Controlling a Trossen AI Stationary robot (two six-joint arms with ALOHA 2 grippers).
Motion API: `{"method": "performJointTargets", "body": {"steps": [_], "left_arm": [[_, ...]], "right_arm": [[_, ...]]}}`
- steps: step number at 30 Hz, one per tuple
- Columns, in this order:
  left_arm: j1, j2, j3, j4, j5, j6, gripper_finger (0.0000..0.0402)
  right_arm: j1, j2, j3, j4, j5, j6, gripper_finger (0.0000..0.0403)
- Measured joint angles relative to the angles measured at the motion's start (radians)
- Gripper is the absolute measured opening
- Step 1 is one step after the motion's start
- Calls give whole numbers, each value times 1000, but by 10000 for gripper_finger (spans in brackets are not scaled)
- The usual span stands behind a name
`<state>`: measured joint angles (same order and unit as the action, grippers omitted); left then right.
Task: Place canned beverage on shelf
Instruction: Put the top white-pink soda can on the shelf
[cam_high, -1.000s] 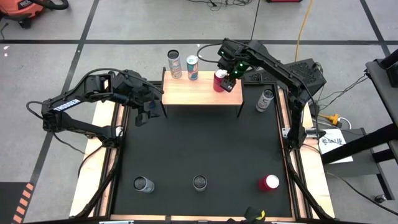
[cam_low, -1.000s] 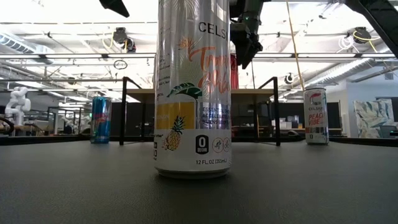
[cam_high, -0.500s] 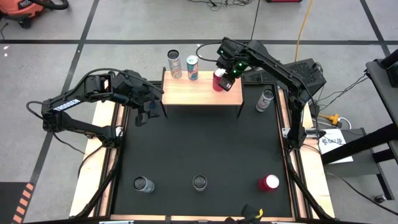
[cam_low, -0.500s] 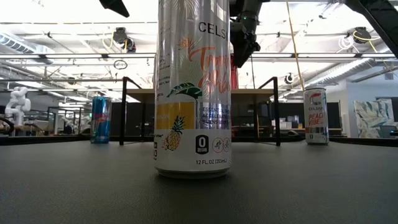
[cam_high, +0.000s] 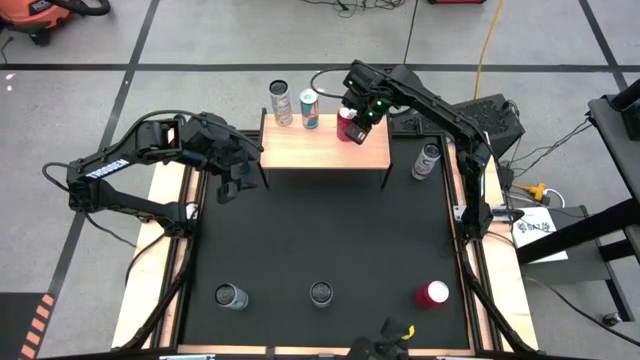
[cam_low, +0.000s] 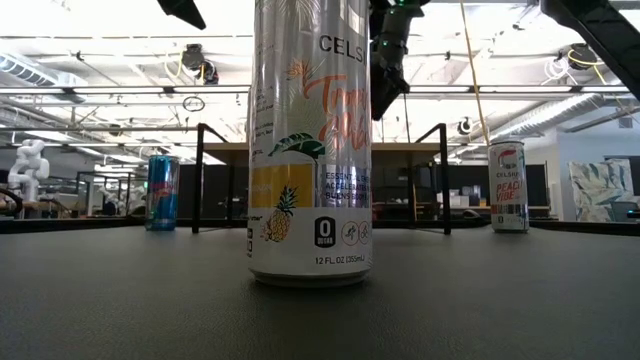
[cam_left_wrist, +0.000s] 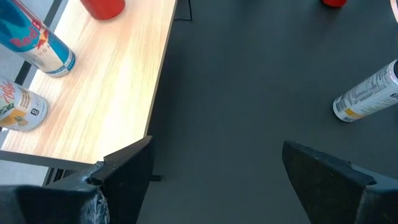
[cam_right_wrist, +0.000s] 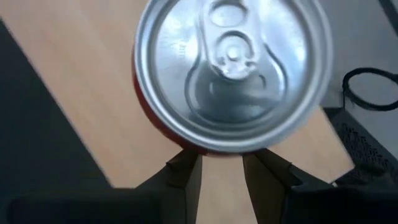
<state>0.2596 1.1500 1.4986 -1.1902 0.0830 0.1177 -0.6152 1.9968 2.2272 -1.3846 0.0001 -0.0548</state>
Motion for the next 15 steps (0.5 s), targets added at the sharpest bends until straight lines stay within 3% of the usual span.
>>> {"method": "performJointTargets", "body": {"steps": [15], "left_arm": [[0,0,0,-1,0,2,350]], "right_arm": [[-32,0,0,70,-1,11,98]]}}
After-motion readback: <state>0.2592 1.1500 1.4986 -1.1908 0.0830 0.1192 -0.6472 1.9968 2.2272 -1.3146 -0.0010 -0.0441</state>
